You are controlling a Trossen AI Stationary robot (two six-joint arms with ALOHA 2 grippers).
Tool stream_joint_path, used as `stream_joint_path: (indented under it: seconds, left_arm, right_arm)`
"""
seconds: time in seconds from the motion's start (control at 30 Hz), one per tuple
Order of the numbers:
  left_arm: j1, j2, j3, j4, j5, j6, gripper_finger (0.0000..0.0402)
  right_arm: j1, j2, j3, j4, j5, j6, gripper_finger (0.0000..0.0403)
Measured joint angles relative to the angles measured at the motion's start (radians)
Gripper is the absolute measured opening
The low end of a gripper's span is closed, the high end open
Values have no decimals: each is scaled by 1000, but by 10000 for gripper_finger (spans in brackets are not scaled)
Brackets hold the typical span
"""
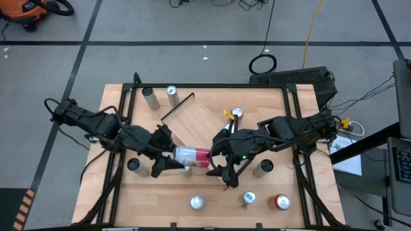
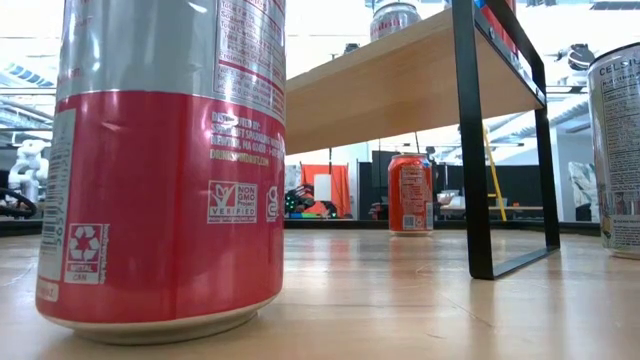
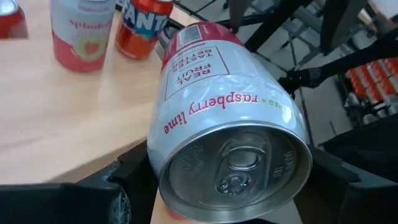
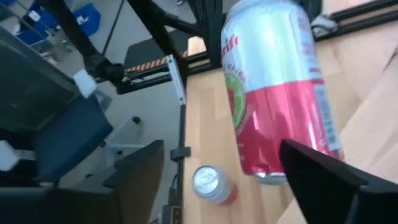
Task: Place canned beverage on shelf
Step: Put the left pink white soda can on the shelf aligned with the other pink white soda can
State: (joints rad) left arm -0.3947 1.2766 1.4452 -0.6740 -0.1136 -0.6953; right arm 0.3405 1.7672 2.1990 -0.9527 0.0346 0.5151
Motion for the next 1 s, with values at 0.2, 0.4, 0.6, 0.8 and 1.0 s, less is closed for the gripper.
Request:
stream_joint_path:
  seconds: [0.2,0.4,0.6,0.8,1.0]
  left_arm:
    - [28,5,0,13,49,67,278]
    - [44,10,0,34,59,133,278]
    - [59,13,0,88,59,162,279]
    - [62,13,0,86,53,160,279]
    - [61,18,0,84,56,154,279]
  right_arm:
    - [-9,-1,0,3,166,-90,372]
    - [-47,9,1,2,63,-117,393]
    - [-87,41,0,-5,-10,-120,393]
    - [-110,84,0,-9,-87,-137,393]
    - [-111,83,0,-9,-89,-163,388]
